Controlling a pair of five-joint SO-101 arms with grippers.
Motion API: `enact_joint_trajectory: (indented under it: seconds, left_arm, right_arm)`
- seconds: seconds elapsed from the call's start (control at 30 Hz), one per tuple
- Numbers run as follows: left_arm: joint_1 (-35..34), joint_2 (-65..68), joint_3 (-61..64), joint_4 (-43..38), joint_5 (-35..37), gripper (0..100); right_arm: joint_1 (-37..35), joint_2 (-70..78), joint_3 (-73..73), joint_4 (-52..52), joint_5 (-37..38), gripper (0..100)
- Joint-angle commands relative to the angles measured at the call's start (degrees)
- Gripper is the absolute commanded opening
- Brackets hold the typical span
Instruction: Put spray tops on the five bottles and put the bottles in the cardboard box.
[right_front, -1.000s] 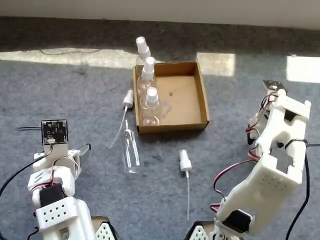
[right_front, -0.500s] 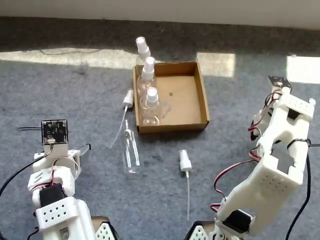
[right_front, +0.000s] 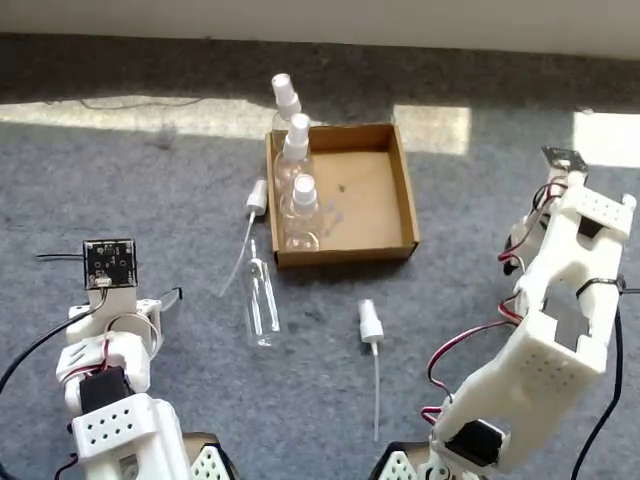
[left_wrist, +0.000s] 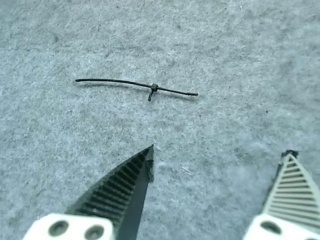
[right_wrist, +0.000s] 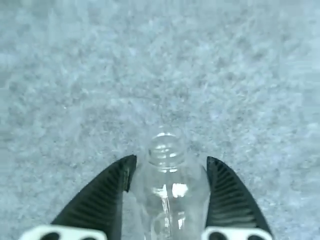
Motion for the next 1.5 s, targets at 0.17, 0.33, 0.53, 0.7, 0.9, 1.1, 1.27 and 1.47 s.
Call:
enact_joint_trajectory:
  seconds: [0.17,0.33,0.53,0.7,0.9,1.1,1.27,1.47]
  left_arm:
    - [8.3,-0.2,-6.7,4.8,-4.0,35]
    - [19.5,-0.1,-24.8,25.9,-7.7,35]
    - [34.8,0.0,-42.1,43.3,-9.4,35]
    - [42.4,9.9,-48.4,46.1,-7.0,35]
    - [50.6,35.5,-61.4,46.3,1.9,35]
    - [60.6,49.5,-74.8,46.3,11.9,35]
    - [61.3,58.0,-82.8,46.0,19.4,35]
    - [65.5,70.8,-86.5,42.8,27.1,35]
  right_arm:
    - [-4.4,-26.7,4.2,-0.6,-4.3,10.5]
    - [-7.7,-41.3,20.8,-8.8,-4.1,10.5]
    - [-8.6,-58.9,41.5,-18.9,-4.0,10.5]
    - [-8.6,-66.2,49.9,-19.1,-3.9,10.5]
    - [-8.3,-64.0,50.0,-15.3,-1.4,10.5]
    - [-5.6,-58.5,43.5,-15.0,0.3,10.5]
    - [0.0,-48.2,38.1,-13.4,2.1,10.5]
    - [2.4,-41.5,33.5,-13.1,2.6,10.5]
